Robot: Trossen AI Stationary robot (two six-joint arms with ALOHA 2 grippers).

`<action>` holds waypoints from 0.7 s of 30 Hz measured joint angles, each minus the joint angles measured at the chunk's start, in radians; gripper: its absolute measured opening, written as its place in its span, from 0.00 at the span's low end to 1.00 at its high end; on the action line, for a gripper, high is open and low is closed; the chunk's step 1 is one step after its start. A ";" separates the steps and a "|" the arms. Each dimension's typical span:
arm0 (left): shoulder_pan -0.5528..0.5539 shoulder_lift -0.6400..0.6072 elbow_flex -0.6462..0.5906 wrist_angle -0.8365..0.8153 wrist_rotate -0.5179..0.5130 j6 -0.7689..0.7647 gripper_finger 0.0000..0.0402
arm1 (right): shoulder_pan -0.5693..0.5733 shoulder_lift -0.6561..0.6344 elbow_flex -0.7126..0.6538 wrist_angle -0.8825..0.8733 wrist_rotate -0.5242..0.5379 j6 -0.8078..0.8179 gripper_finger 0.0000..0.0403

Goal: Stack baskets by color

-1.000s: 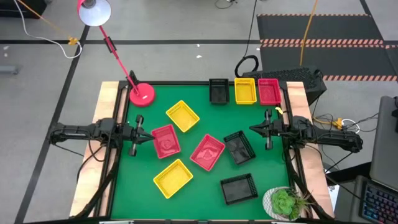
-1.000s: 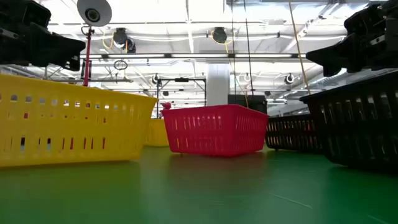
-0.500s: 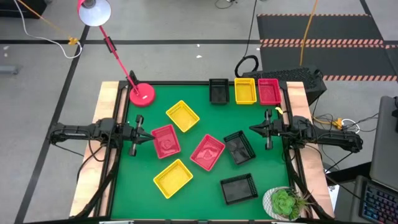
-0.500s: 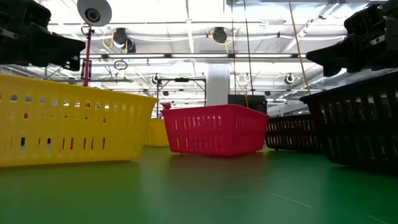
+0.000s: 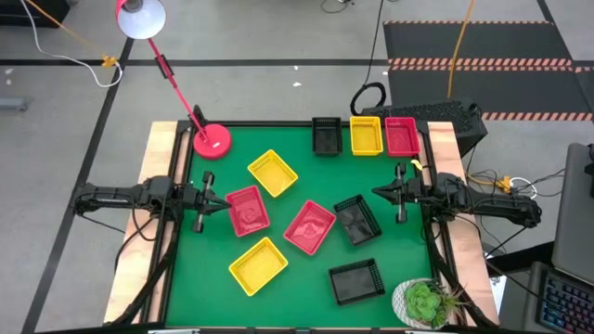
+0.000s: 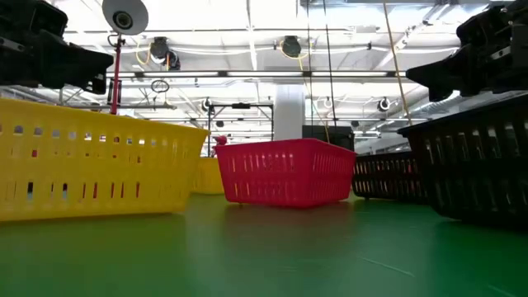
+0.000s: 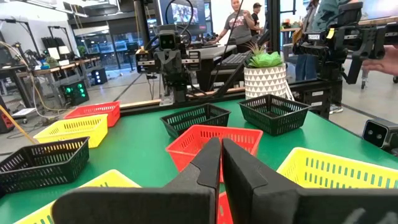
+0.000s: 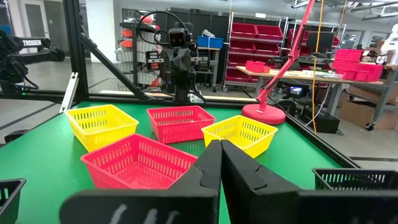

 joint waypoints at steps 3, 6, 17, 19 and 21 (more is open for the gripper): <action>0.000 0.000 0.000 0.000 0.000 0.000 0.05 | 0.000 0.000 0.000 0.001 0.028 0.001 0.00; 0.000 0.000 0.000 0.000 0.000 0.000 0.05 | 0.000 0.000 0.000 -0.003 0.027 -0.003 0.00; 0.000 0.000 0.000 0.000 0.000 0.000 0.05 | 0.000 0.000 0.000 -0.004 0.027 -0.006 0.00; 0.000 0.000 0.000 0.000 0.000 0.000 0.05 | 0.000 0.000 0.000 -0.004 0.026 -0.006 0.00; 0.000 0.000 0.000 0.000 0.000 0.000 0.05 | 0.000 0.000 0.000 -0.004 0.026 -0.006 0.00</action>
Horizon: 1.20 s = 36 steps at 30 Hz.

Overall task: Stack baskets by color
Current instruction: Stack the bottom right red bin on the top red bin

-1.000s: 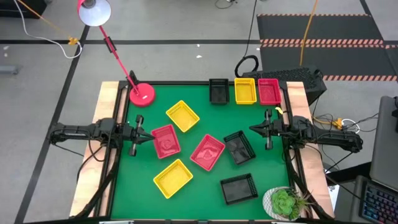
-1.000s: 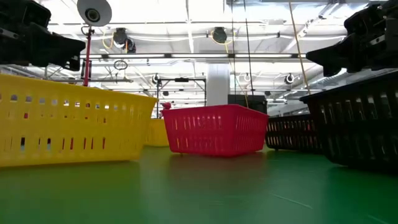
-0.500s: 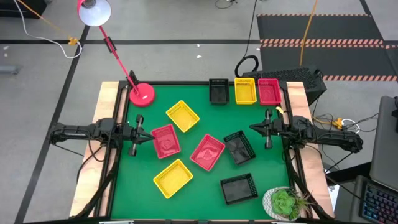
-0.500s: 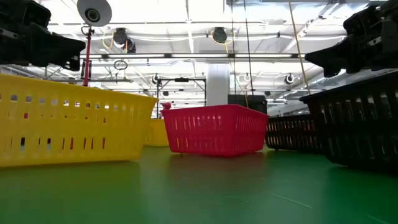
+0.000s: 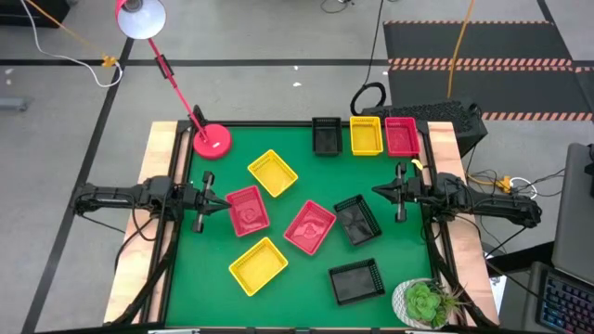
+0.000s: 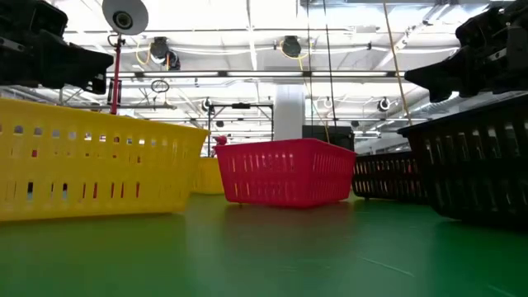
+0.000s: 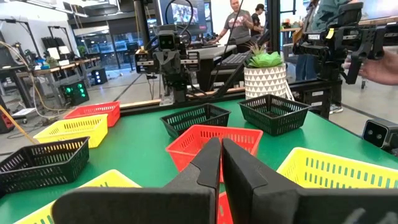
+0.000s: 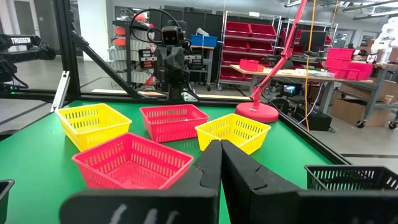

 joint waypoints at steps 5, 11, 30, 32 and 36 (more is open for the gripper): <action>0.000 0.000 0.000 0.000 0.000 0.000 0.05 | 0.000 0.000 0.000 0.000 0.000 0.000 0.00; 0.000 0.000 0.000 0.000 0.000 0.000 0.05 | 0.000 0.000 0.000 0.000 0.000 0.000 0.00; 0.000 0.000 0.000 0.000 0.000 0.000 0.05 | 0.001 0.044 0.132 -0.024 0.016 -0.003 0.00; 0.000 0.000 0.000 0.000 0.000 0.000 0.05 | 0.001 0.075 0.187 -0.043 0.002 -0.004 0.00; 0.000 0.000 0.000 0.000 0.000 0.000 0.05 | 0.001 0.161 0.318 -0.110 -0.001 -0.002 0.00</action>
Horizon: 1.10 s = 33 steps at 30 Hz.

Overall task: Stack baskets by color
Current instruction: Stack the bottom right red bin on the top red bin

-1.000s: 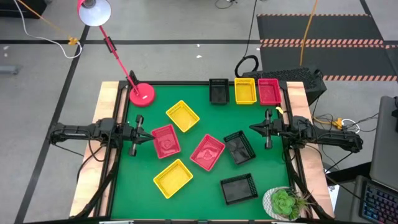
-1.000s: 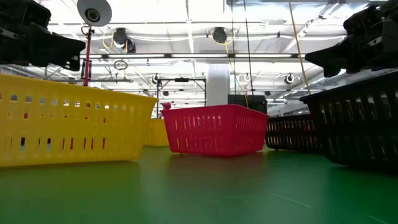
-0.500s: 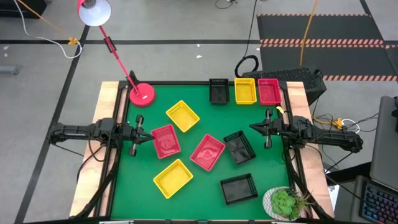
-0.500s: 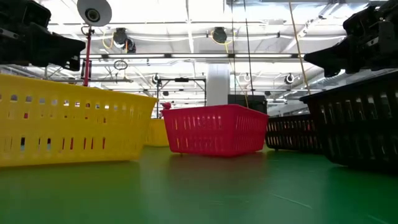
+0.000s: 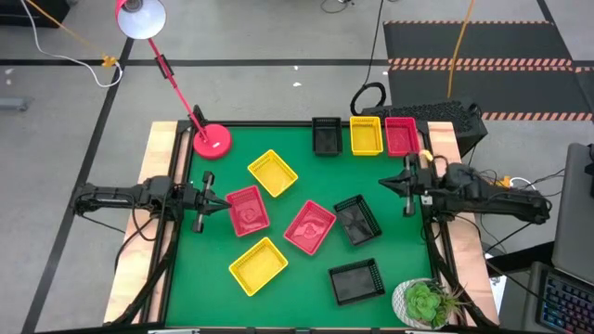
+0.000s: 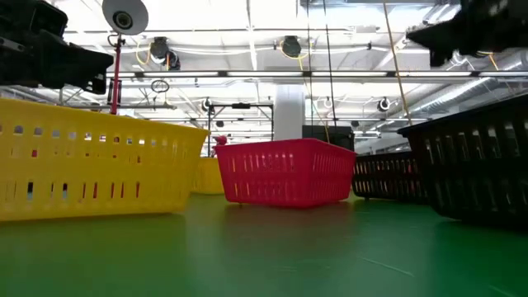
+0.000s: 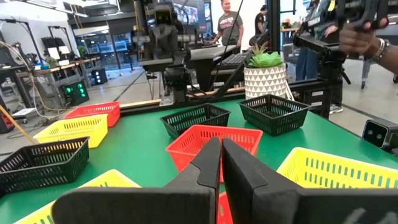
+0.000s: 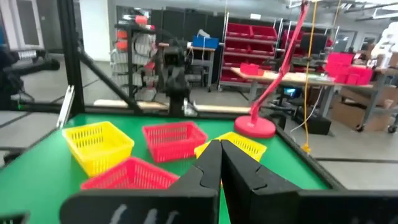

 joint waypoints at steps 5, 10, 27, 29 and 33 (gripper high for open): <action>0.000 0.000 0.000 0.000 0.000 0.000 0.05 | 0.000 0.126 0.179 -0.096 0.000 -0.017 0.00; 0.000 0.000 0.000 0.000 0.000 0.000 0.05 | 0.000 0.243 0.375 -0.190 0.000 0.001 0.00; 0.000 0.000 0.000 0.003 0.000 0.000 0.05 | 0.000 0.579 0.949 -0.558 0.003 0.057 0.00; 0.000 0.000 0.000 0.003 0.000 0.000 0.05 | 0.000 0.591 0.958 -0.558 0.003 0.057 0.00; 0.000 0.000 0.000 0.004 0.000 0.000 0.05 | 0.000 0.603 0.958 -0.561 0.004 0.051 0.00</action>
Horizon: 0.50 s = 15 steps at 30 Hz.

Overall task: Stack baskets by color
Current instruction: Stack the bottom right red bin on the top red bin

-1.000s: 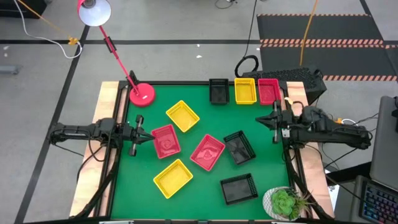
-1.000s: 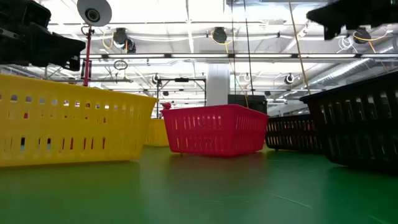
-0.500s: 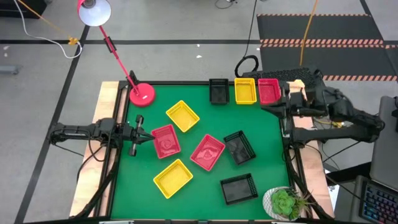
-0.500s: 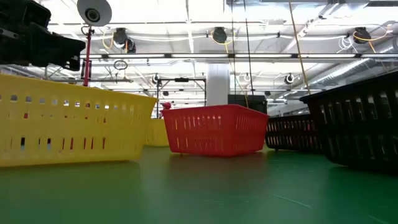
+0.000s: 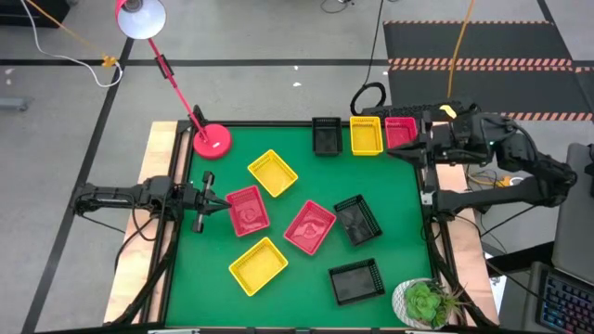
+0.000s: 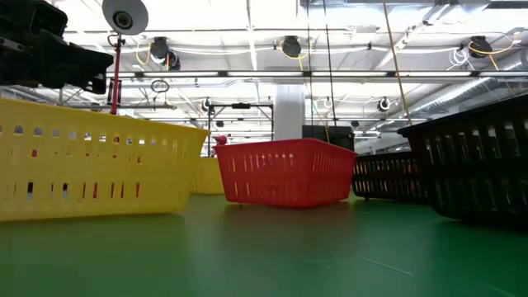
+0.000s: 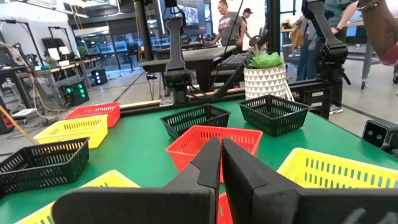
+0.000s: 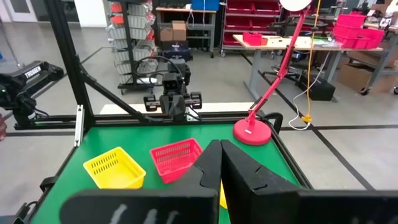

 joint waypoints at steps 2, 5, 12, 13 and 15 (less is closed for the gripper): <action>0.000 0.000 0.000 0.000 0.000 0.000 0.05 | 0.000 0.006 0.000 0.002 0.000 0.000 0.00; 0.000 0.000 0.000 0.000 0.000 0.000 0.05 | 0.000 0.013 0.000 0.002 0.000 -0.006 0.00; 0.000 0.000 0.000 0.001 0.000 0.000 0.05 | 0.000 0.016 0.000 0.003 0.000 -0.019 0.00; 0.000 0.000 0.000 0.001 0.000 0.000 0.05 | 0.000 0.016 0.000 0.006 0.000 -0.019 0.00; 0.000 0.000 0.000 0.002 0.000 0.000 0.05 | 0.000 0.016 0.000 0.016 0.000 -0.019 0.00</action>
